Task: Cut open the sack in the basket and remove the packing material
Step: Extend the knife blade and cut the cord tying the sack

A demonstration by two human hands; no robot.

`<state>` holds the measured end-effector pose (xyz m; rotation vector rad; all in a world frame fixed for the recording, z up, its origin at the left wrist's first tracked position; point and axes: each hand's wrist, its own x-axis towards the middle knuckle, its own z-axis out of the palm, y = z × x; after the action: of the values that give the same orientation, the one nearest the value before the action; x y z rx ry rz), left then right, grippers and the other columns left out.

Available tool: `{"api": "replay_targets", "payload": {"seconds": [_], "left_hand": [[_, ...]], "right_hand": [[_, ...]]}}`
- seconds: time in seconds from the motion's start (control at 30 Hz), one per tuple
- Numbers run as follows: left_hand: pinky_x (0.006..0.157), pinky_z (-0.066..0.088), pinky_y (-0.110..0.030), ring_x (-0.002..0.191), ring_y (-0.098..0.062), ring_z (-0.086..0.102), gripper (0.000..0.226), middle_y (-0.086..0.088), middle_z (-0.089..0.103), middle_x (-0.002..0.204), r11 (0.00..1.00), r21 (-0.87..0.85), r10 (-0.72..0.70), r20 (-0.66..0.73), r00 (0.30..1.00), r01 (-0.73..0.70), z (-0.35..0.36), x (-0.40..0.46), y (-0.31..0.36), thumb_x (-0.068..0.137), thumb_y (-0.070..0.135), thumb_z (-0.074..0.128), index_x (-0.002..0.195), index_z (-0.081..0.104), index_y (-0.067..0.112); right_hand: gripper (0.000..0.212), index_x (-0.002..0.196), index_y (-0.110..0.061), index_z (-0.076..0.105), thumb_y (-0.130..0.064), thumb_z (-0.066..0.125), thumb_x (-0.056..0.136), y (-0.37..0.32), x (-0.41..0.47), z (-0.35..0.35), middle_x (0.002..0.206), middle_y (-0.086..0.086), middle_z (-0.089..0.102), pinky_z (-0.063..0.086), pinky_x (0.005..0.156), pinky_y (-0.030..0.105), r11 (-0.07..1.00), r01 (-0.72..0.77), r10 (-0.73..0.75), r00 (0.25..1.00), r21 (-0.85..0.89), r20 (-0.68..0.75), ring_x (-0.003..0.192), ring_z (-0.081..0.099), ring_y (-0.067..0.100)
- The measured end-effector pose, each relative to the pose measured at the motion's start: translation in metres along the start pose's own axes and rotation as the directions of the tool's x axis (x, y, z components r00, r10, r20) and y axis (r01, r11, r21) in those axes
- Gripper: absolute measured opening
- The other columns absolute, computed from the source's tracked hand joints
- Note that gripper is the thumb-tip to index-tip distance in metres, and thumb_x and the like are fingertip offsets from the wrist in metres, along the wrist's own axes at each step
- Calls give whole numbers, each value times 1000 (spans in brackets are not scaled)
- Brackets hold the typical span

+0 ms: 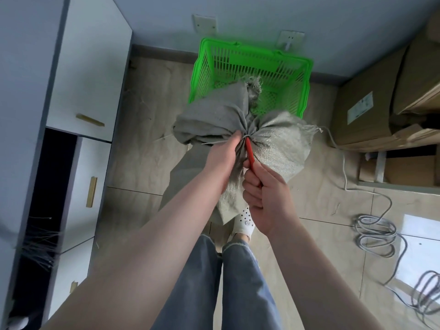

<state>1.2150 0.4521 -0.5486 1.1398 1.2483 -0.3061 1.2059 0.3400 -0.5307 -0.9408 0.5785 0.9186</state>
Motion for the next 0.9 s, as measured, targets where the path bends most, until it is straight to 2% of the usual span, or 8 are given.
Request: {"api": "replay_targets", "payload": {"seconds": [0.1, 0.17, 0.23, 0.33, 0.47, 0.6, 0.77, 0.9], "left_hand": [[79, 47, -38, 82, -19, 62, 47, -10, 69, 90, 976, 139, 173, -2, 985, -171, 1, -3, -3, 95, 51, 48, 91, 64, 8], [76, 46, -32, 82, -16, 62, 46, -5, 69, 89, 974, 133, 184, 12, 983, -184, 0, -6, -4, 95, 53, 47, 85, 65, 12], [77, 46, -24, 91, -14, 64, 45, 0, 70, 99, 986, 76, 149, 14, 989, -149, -3, -5, -5, 93, 54, 50, 101, 69, 13], [94, 50, -34, 103, -21, 65, 53, -4, 70, 110, 993, -16, 119, -14, 993, -119, -9, -6, -5, 89, 55, 57, 116, 66, 10], [87, 51, -32, 93, -21, 68, 48, -7, 73, 98, 986, -69, 148, -34, 988, -150, -10, -10, -9, 89, 53, 58, 100, 69, 7], [71, 43, -31, 79, -19, 54, 43, -5, 56, 88, 983, -96, 159, -11, 987, -159, -6, -10, -10, 88, 59, 56, 92, 57, 16], [68, 42, -30, 78, -20, 54, 56, -5, 56, 88, 981, -164, 97, -38, 995, -102, -3, -12, -8, 87, 61, 55, 97, 64, 8], [87, 51, -37, 85, -21, 64, 73, -5, 66, 93, 980, -179, 78, -39, 996, -84, -2, -11, -9, 78, 70, 58, 110, 67, 4]], "right_hand": [[23, 89, -6, 57, -15, 39, 103, -1, -1, 1, 53, -6, 35, 15, 31, 14, 999, -8, 8, 1000, 32, -5, 34, 24, 1], [24, 89, -6, 57, -15, 39, 103, 0, -1, 1, 53, -6, 34, 14, 31, 14, 997, -9, 9, 1000, 82, -2, 34, 24, 0], [23, 91, -6, 57, -16, 40, 102, 3, -1, -2, 54, -5, 35, 15, 31, 14, 998, -4, 3, 1000, 69, 8, 34, 24, 1], [20, 95, -5, 58, -14, 42, 102, 4, -3, -9, 57, -4, 36, 16, 34, 14, 991, 41, -40, 999, -127, 13, 39, 24, 2], [20, 95, -5, 61, -11, 43, 101, 1, -6, -10, 58, -3, 35, 15, 37, 14, 952, 88, -94, 996, -294, -6, 41, 22, 4], [21, 91, -7, 60, -11, 42, 102, 3, -7, -6, 57, -3, 36, 15, 36, 15, 968, 101, -107, 994, -229, -13, 41, 22, 4], [22, 91, -7, 59, -13, 41, 101, 7, -10, 1, 55, -4, 35, 12, 34, 16, 998, 50, -49, 999, -46, 13, 36, 23, 2], [22, 92, -5, 58, -15, 41, 100, 4, -12, 0, 55, -4, 32, 12, 32, 15, 999, 2, -6, 997, 48, 83, 35, 23, 1]]}}
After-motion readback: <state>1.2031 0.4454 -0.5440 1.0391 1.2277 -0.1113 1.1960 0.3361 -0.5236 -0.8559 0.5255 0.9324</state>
